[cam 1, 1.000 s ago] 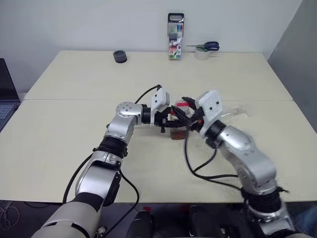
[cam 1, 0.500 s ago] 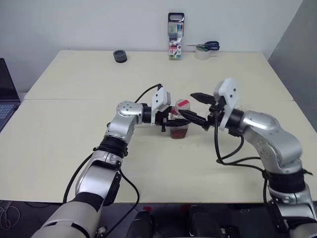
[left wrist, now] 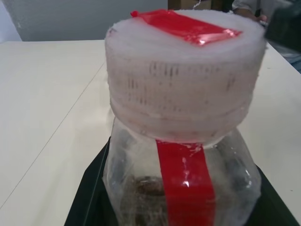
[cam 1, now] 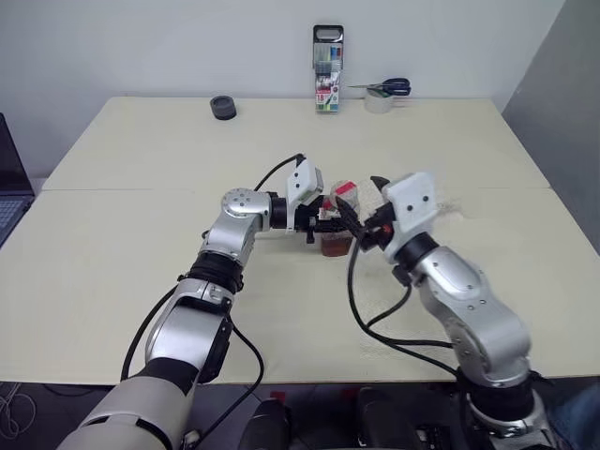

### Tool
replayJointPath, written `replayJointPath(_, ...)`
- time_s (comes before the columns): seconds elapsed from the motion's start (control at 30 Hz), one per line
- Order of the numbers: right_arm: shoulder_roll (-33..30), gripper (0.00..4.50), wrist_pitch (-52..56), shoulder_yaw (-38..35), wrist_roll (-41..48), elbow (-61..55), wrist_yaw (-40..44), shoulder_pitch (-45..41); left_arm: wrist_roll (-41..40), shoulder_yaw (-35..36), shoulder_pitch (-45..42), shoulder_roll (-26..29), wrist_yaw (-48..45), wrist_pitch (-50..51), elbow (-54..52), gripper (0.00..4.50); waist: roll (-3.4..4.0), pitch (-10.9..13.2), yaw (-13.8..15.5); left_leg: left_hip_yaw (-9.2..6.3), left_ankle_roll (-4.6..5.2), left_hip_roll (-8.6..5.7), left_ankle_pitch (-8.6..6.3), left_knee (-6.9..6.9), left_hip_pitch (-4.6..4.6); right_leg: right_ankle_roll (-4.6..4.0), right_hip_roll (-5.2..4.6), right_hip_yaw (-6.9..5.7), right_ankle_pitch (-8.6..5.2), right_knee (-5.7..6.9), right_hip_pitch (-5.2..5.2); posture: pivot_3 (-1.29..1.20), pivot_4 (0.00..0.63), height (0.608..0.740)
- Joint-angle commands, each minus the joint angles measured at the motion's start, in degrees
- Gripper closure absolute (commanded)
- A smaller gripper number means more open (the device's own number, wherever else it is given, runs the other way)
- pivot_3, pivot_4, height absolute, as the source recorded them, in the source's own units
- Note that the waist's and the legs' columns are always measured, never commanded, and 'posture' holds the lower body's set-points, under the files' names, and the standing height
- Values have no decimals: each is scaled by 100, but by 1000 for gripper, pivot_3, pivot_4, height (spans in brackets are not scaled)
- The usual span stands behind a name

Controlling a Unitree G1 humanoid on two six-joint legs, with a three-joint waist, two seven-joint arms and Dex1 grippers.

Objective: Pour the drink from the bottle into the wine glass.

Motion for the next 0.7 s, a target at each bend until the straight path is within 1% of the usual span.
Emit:
replayJointPath(0.03,113,882,-200,71,-190,29,-52,-123,16,41,-213,-44,0,-148,-61,2767,0,0,0,0,0,-1,0,0,0,0,-1,1,0,0,0,0,150,740)
replayJointPath(0.27,453,882,-390,-67,-411,380,-241,-299,30,21,-136,-40,-17,-163,-154,2767,0,0,-2,0,0,0,0,-1,0,0,-1,0,0,0,0,0,150,740)
replayJointPath(0.43,656,882,-472,-209,-360,462,-194,-339,38,20,-126,-35,-13,-159,-158,2767,1,0,-5,-1,1,0,0,-1,0,0,-1,0,0,0,0,0,150,740)
replayJointPath(0.57,675,882,-419,-186,-393,505,-114,-329,39,19,-117,-34,-11,-157,-164,2767,1,0,-9,-1,0,0,0,-1,0,0,-1,0,0,0,0,0,150,740)
replayJointPath(0.67,647,1457,-378,-165,-413,522,-60,-315,40,19,-113,-33,-13,-156,-163,2767,1,-1,-11,-1,1,0,-1,-1,0,0,0,0,0,0,0,0,150,740)
replayJointPath(0.7,634,1796,-366,-160,-426,525,-42,-308,41,18,-112,-32,-15,-156,-163,2767,1,-1,-13,-1,1,0,-1,-1,0,0,0,0,0,1,0,0,150,740)
